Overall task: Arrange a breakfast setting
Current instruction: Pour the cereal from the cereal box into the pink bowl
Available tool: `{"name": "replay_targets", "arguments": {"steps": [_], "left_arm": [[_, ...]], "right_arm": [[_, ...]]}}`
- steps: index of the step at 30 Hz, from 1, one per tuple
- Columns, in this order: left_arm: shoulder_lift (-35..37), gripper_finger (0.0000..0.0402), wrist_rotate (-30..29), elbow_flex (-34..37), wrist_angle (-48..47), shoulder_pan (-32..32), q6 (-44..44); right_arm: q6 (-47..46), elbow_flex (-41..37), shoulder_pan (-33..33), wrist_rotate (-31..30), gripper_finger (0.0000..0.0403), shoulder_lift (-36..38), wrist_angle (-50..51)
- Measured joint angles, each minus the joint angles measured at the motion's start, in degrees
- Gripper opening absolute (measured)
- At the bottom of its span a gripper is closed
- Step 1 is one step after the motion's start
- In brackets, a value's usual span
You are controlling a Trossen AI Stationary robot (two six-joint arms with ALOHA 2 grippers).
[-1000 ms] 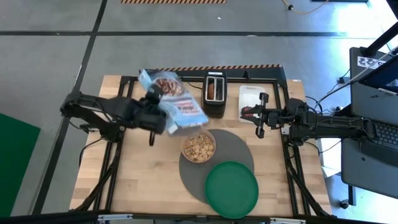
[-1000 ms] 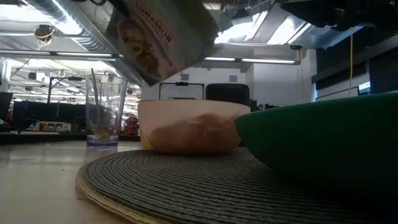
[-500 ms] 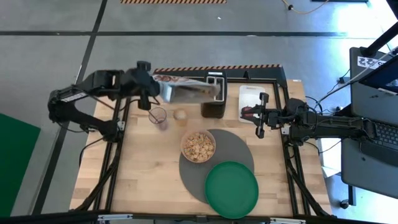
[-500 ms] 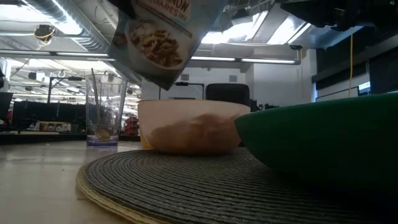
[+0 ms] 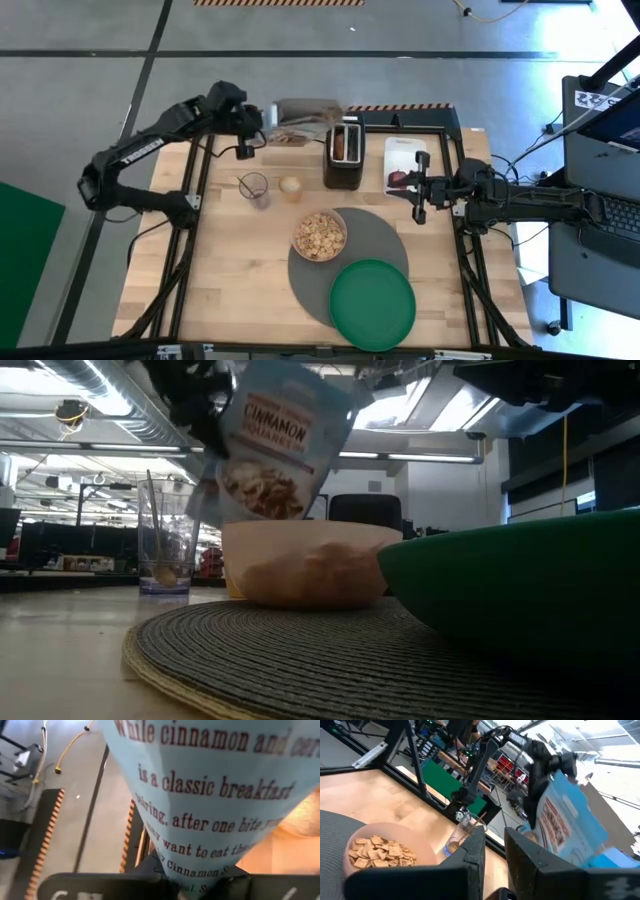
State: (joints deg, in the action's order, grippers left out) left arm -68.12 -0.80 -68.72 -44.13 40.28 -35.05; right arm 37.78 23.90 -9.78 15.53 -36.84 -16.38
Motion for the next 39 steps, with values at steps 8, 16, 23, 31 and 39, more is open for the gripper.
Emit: {"name": "replay_targets", "arguments": {"steps": [8, 16, 23, 31, 39], "left_arm": [[4.6, 0.0025, 15.0, 18.4, 15.8, 12.6, -0.1], [5.5, 0.0025, 34.2, 30.4, 26.9, 24.6, -3.9], [5.5, 0.0025, 43.1, 33.1, 31.6, 31.2, -3.2], [4.6, 0.0025, 42.2, 33.8, 31.1, 30.8, -4.6], [-1.7, 0.0025, 40.9, 33.7, 31.8, 29.0, -6.8]], "right_arm": [[-0.3, 0.0, 0.0, 0.6, 0.0062, 0.0, 1.3], [-0.4, 0.0, 0.0, 0.6, 0.0062, 0.0, 1.6], [-0.4, 0.0, 0.0, 0.1, 0.0062, 0.0, -0.2], [-0.4, 0.0, 0.0, 0.1, 0.0062, 0.0, -0.2], [-0.3, 0.0, 0.0, 0.1, 0.0062, 0.0, -0.2]]}}
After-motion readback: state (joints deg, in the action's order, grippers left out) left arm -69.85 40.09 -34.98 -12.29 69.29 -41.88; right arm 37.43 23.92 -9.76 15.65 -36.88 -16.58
